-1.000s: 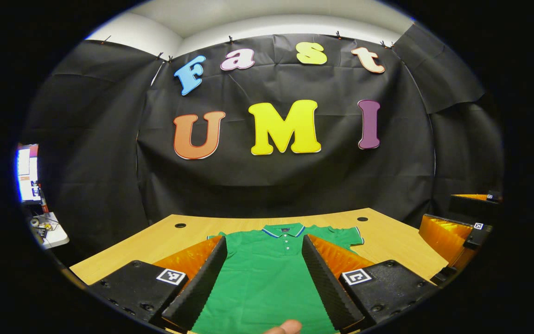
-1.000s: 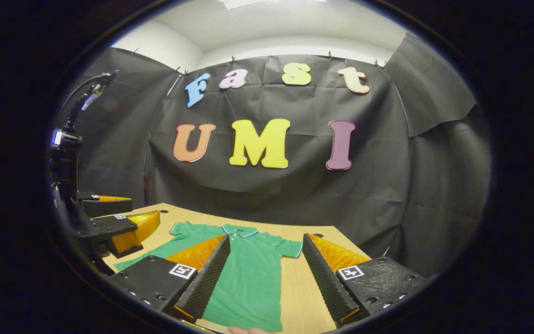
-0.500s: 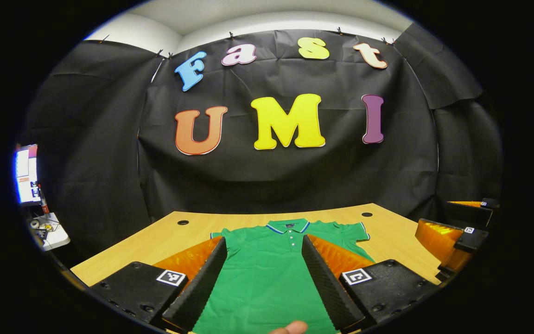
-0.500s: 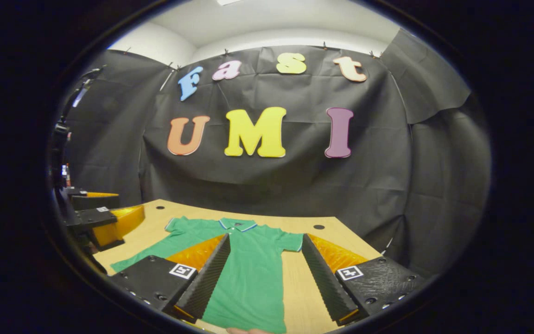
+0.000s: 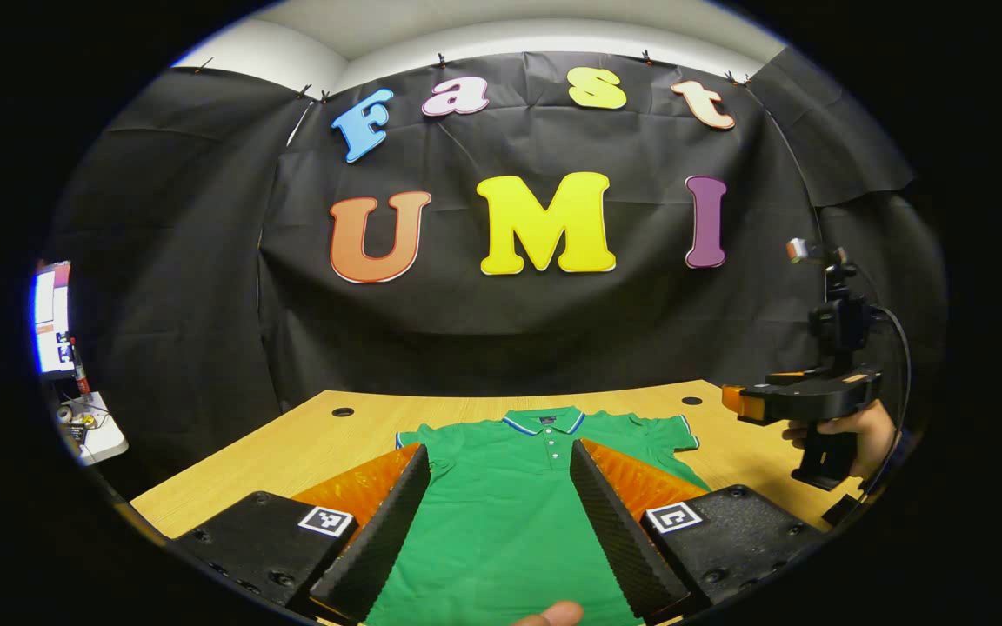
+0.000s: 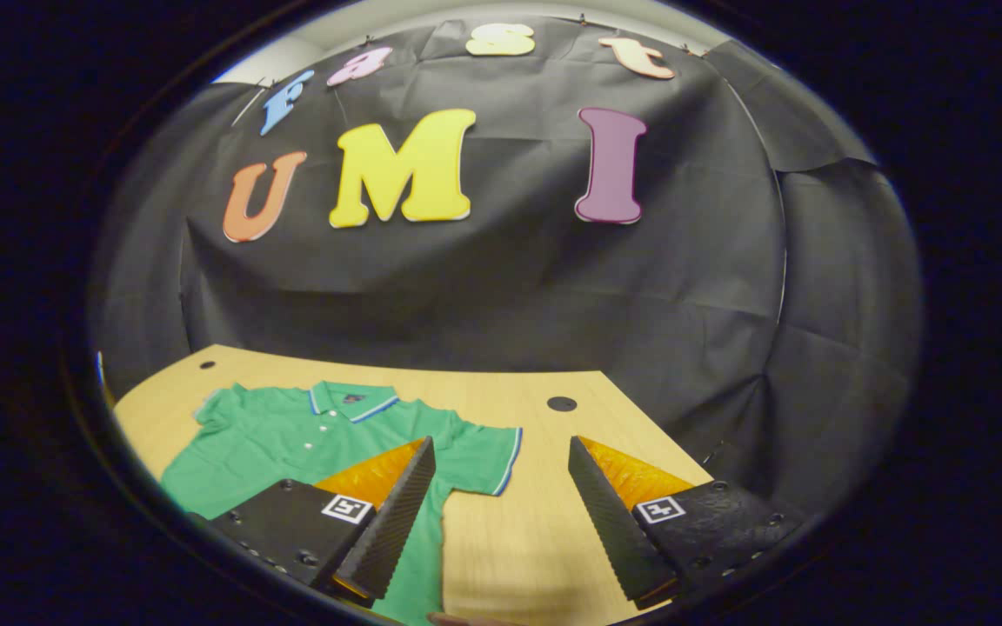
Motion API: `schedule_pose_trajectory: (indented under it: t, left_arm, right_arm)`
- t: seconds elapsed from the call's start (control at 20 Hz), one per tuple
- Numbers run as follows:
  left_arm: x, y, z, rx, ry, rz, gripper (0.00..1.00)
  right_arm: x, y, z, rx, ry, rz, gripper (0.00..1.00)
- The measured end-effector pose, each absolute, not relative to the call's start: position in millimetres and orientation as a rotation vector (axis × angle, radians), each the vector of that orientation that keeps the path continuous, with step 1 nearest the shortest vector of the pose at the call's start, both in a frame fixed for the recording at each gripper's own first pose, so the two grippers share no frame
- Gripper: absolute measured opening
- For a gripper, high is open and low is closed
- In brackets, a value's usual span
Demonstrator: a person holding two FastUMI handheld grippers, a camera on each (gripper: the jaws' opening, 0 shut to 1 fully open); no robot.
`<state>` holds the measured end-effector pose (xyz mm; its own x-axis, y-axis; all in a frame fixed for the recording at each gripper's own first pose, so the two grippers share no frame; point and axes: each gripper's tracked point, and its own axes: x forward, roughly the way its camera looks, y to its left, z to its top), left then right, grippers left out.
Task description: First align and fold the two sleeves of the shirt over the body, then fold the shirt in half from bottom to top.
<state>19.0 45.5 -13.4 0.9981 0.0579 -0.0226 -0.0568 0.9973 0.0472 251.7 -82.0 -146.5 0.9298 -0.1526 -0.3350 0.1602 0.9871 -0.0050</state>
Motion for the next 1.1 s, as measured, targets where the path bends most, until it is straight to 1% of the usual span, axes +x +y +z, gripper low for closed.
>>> schedule_pose_trajectory:
  t: [0.15,0.3,0.45,0.55,0.65,0.7,0.75,0.8,0.85,0.9,0.95,1.0,1.05,1.1]
  left_arm:
    - [26.2,56.9,-20.9,0.024,0.047,0.077,1.00]
    - [33.2,64.0,-28.6,0.011,0.072,0.089,1.00]
    - [32.8,69.4,-28.5,0.069,0.070,0.111,1.00]
    - [35.0,67.6,-28.0,0.076,0.062,0.101,1.00]
    - [35.6,59.5,-26.6,0.062,0.059,0.069,1.00]
    - [34.8,59.2,-27.5,0.061,0.058,0.063,1.00]
    - [34.2,59.5,-26.7,0.067,0.058,0.064,1.00]
    - [34.5,61.3,-28.9,0.076,0.062,0.069,1.00]
    - [35.0,62.8,-30.0,0.082,0.066,0.076,1.00]
    - [35.2,63.8,-31.8,0.084,0.070,0.081,1.00]
    - [34.2,65.0,-31.1,0.079,0.073,0.084,1.00]
    - [34.8,66.5,-31.7,0.070,0.075,0.084,1.00]
    - [34.0,65.8,-31.5,0.063,0.075,0.085,1.00]
    - [33.0,67.0,-31.8,0.058,0.076,0.088,1.00]
  right_arm:
    - [300.6,-90.1,-193.3,0.043,0.433,-0.173,0.94]
    - [336.3,-102.3,-236.8,0.091,0.545,-0.198,0.96]
    - [359.2,-108.0,-266.6,0.155,0.627,-0.214,0.94]
    - [364.8,-112.7,-284.5,0.176,0.689,-0.235,0.93]
    - [375.2,-112.5,-280.4,0.158,0.667,-0.216,0.92]
    - [371.7,-105.2,-283.6,0.174,0.690,-0.196,0.80]
    - [372.5,-107.1,-278.8,0.160,0.677,-0.205,0.72]
    - [374.4,-106.1,-279.6,0.182,0.682,-0.200,0.67]
    - [372.9,-107.6,-278.8,0.204,0.684,-0.211,0.65]
    - [378.9,-107.3,-282.8,0.229,0.683,-0.220,0.42]
    - [376.5,-104.5,-282.0,0.260,0.704,-0.217,0.37]
    - [377.9,-104.5,-281.2,0.271,0.700,-0.211,0.17]
    - [377.6,-104.7,-282.5,0.280,0.725,-0.209,0.17]
    - [374.9,-102.5,-279.4,0.281,0.730,-0.206,0.04]
